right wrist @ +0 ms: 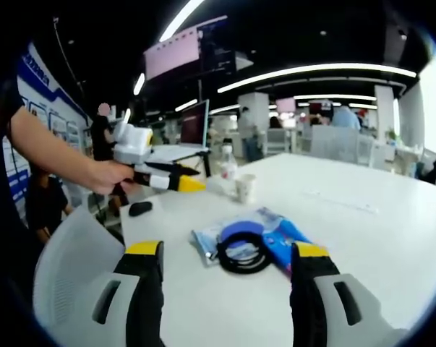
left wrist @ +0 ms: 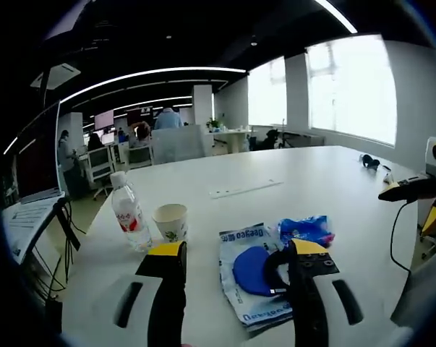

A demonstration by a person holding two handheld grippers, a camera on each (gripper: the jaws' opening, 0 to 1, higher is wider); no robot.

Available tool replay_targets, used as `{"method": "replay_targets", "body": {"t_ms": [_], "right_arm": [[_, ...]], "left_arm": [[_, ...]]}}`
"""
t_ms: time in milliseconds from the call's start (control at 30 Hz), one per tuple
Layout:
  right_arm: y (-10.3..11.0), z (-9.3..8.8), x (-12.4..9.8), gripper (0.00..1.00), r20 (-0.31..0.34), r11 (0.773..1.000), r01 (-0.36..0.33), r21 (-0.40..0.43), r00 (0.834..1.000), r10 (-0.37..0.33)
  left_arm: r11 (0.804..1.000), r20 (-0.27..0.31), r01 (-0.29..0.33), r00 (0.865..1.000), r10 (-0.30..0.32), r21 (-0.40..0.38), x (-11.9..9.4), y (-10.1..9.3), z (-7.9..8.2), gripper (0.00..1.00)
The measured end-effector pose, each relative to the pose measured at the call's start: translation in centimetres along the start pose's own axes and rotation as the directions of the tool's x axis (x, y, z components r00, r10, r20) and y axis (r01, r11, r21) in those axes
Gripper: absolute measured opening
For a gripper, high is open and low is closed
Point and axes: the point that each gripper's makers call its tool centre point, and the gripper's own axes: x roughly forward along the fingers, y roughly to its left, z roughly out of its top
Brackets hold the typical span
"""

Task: Arrange the tabletop items into an orderly group along one side of the table until the central work area is clear of visible clutter.

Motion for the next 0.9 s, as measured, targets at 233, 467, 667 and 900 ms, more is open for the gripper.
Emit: {"method": "replay_targets", "body": {"t_ms": [233,467,667,900], "right_arm": [[-0.1,-0.6,0.1,0.63,-0.009,1.0,-0.008,0.014,1.0,0.008],[0.3,-0.9,0.3,0.61,-0.016,0.999,-0.026,0.026,1.0,0.026],[0.7,-1.5,0.6,0.6,-0.027,0.998,-0.043,0.036,0.999,0.044],[0.9,-1.8,0.9,0.59,-0.034,0.997,-0.053,0.047,0.998,0.055]], "left_arm": [[0.999,-0.027,0.023,0.999,-0.023,0.027,0.2,-0.8,-0.9,0.56],[0.999,-0.046,0.035,0.998,-0.034,0.02,0.2,-1.3,-1.7,0.55],[0.999,-0.061,0.047,0.997,-0.046,0.016,0.3,-1.9,-2.5,0.55],[0.998,-0.079,0.062,0.995,-0.061,0.017,0.3,-2.3,-3.2,0.55]]}}
